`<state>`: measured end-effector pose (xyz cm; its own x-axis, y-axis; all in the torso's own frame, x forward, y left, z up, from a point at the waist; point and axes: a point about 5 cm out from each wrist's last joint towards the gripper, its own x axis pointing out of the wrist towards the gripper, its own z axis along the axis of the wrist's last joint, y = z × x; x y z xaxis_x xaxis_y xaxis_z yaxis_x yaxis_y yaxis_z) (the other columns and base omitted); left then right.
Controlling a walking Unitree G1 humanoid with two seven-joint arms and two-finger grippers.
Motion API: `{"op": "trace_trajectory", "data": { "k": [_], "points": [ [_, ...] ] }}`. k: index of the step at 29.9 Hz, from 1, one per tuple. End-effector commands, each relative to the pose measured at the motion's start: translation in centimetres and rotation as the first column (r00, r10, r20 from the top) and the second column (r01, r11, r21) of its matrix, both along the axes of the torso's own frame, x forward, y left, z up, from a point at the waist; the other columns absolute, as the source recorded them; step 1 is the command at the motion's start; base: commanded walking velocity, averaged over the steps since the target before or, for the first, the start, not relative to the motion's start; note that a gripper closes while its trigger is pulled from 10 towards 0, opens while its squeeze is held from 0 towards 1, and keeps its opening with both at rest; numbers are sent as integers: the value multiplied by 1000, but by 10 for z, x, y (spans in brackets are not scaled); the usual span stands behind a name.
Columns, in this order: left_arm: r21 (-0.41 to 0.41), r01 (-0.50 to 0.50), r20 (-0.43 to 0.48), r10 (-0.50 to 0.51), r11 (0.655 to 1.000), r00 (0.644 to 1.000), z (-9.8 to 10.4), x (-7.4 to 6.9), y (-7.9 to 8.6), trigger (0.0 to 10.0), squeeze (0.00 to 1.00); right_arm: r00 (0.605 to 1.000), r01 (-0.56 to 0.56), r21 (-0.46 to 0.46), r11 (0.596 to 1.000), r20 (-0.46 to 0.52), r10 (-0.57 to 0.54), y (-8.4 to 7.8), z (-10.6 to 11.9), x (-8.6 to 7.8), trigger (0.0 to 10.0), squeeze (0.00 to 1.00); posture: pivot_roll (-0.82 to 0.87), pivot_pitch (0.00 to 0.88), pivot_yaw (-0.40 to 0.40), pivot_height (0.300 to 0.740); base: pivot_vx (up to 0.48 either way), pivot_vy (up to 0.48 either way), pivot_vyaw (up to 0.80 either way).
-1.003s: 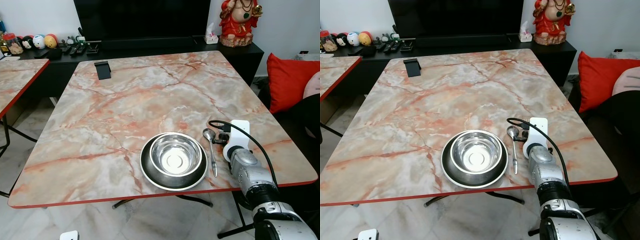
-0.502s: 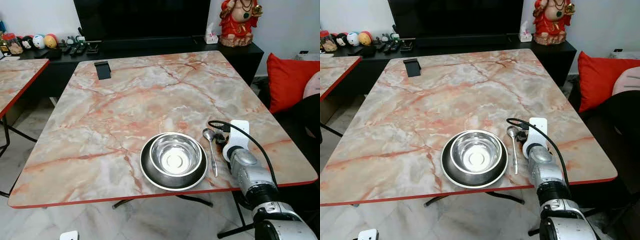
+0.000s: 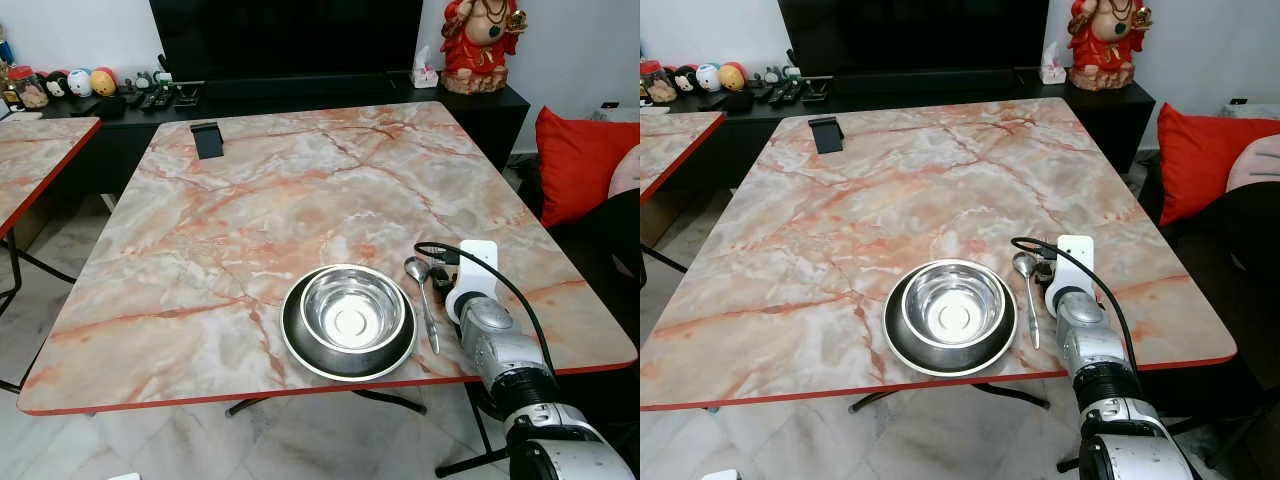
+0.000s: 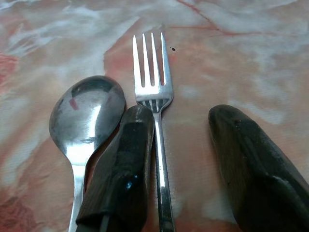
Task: Setting the table
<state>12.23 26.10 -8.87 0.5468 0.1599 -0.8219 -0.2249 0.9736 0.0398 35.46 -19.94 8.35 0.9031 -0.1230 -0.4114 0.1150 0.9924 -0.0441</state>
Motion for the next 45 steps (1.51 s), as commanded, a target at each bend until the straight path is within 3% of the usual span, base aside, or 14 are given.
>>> {"op": "trace_trajectory", "data": {
  "k": [1,9,20,33,45],
  "points": [
    [8,-8,-31,8,1000,999,-1,-7,5,10000,0,1000,15,-8,1000,9,-14,-2,2,1,10000,0,-88,0,51,707,0,0,0],
    [9,-7,-36,7,1000,999,-2,-8,5,10000,0,999,22,2,1000,44,-22,-2,8,4,10000,0,-87,0,52,707,0,0,0],
    [-4,4,-37,-4,1000,999,-5,-5,-9,10000,0,999,4,9,1000,36,-4,2,6,4,10000,0,-86,0,51,707,0,0,0],
    [4,4,-24,-4,1000,1000,-2,-2,-2,10000,0,998,-53,28,998,22,53,13,2,3,10000,0,-85,0,51,707,0,0,0],
    [7,-2,-28,2,1000,1000,-1,-6,4,10000,0,999,-31,-1,1000,28,31,7,4,4,10000,0,-86,0,52,707,0,0,0]
  ]
}}
